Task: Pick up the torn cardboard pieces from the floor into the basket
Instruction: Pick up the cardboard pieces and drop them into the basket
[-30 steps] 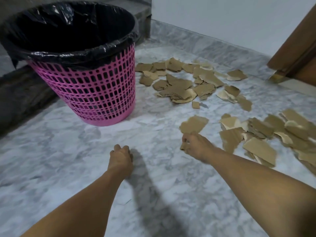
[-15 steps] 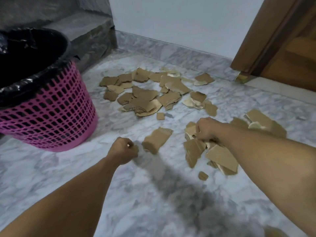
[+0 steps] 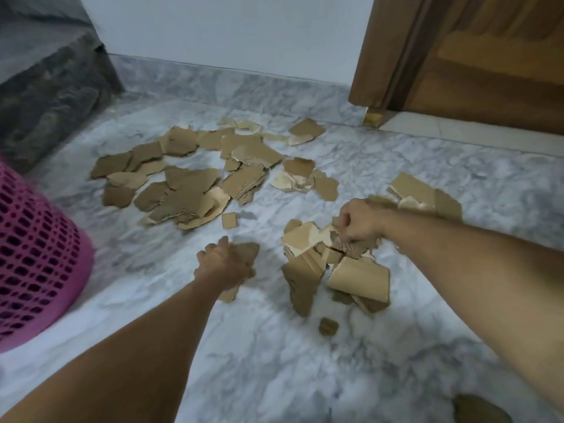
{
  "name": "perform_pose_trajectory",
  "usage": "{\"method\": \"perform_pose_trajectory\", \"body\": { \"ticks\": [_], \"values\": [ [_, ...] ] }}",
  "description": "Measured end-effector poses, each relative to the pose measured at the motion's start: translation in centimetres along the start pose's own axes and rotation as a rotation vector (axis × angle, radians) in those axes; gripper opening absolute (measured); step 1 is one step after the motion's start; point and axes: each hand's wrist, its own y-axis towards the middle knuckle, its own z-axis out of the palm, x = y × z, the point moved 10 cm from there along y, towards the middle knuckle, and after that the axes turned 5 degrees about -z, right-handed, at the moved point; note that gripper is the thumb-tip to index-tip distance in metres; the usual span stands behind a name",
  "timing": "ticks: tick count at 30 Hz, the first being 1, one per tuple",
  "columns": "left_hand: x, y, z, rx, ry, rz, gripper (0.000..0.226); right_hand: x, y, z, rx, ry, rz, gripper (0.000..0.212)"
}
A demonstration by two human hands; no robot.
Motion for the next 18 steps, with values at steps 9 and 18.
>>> {"method": "perform_pose_trajectory", "body": {
  "ticks": [9,18],
  "values": [
    [0.5,2.7,2.3,-0.053,-0.104,-0.141,0.099,-12.2,-7.9,1.5,0.074,0.007,0.329,0.028],
    [0.4,1.0,2.6,-0.054,-0.006,-0.147,0.119,-11.1,-21.1,14.3,0.492,-0.435,0.149,0.05]
  ]
}}
